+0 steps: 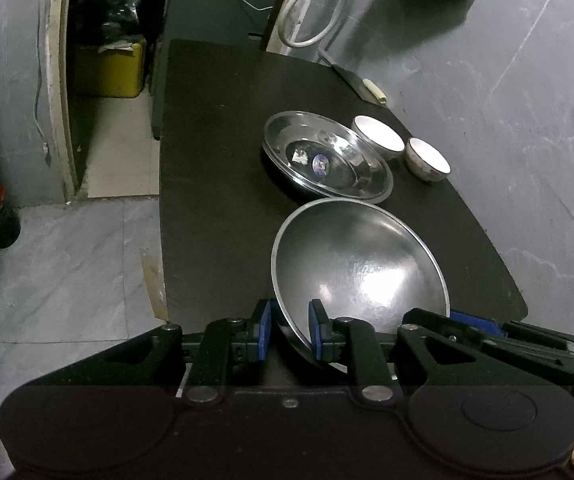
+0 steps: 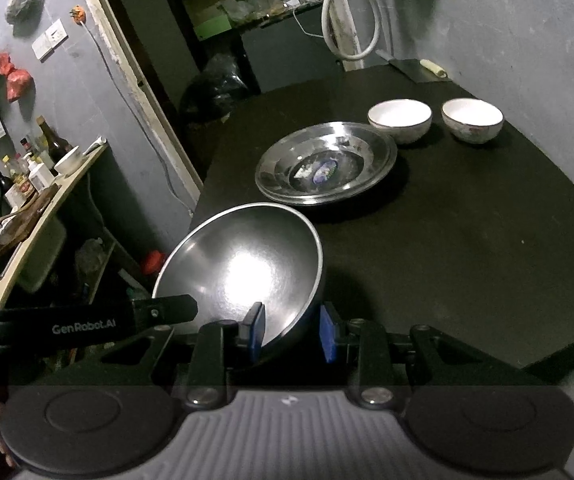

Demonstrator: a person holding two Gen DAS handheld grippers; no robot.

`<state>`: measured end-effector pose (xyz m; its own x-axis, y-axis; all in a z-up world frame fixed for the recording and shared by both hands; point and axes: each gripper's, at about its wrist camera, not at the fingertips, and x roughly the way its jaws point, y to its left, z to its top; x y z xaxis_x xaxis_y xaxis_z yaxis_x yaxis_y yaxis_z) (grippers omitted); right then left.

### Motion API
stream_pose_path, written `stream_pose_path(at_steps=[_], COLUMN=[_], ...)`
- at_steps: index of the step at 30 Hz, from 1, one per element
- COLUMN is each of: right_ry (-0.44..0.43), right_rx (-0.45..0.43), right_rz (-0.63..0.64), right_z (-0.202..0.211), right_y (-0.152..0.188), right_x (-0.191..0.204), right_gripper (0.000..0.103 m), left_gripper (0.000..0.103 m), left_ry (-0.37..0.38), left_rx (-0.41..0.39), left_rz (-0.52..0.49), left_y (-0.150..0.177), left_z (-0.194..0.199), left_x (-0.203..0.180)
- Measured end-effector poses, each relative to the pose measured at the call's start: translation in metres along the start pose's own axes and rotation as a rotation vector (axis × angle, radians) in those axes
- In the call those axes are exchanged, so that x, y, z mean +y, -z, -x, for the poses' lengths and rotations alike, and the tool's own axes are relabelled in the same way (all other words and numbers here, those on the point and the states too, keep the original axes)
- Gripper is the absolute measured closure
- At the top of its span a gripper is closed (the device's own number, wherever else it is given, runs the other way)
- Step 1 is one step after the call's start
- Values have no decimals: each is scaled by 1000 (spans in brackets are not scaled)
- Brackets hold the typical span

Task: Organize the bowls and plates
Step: 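Carry the steel bowl with both grippers beside the steel plate stack, then lower the steel bowl onto the table and open both grippers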

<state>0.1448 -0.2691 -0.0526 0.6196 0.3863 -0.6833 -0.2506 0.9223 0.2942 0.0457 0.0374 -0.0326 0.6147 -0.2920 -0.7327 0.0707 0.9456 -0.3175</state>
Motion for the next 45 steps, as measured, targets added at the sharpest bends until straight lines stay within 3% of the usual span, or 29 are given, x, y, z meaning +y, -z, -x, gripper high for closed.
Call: stream_pose_path(at_steps=[23,33,36,45], right_ry=[-40,-34,-25,27], right_rx=[112,95,85,-7], right_rz=[82,94,95,72], right_z=[-33,-37,-36,-19], right_y=[-16,-15,-14,-21], right_x=[-4,0,1,-9], right_gripper=[71,67,63,32], left_gripper=[82,80,73,38], left_ry=[-130,-99,-87,-87], left_rx=[86,64,59,-41], left_rz=[-5,-15,-6,11], left_y=[-12,-12,-11,-16], left_z=[-25,-25,-25,-5], left_x=[-7,-1,3,15])
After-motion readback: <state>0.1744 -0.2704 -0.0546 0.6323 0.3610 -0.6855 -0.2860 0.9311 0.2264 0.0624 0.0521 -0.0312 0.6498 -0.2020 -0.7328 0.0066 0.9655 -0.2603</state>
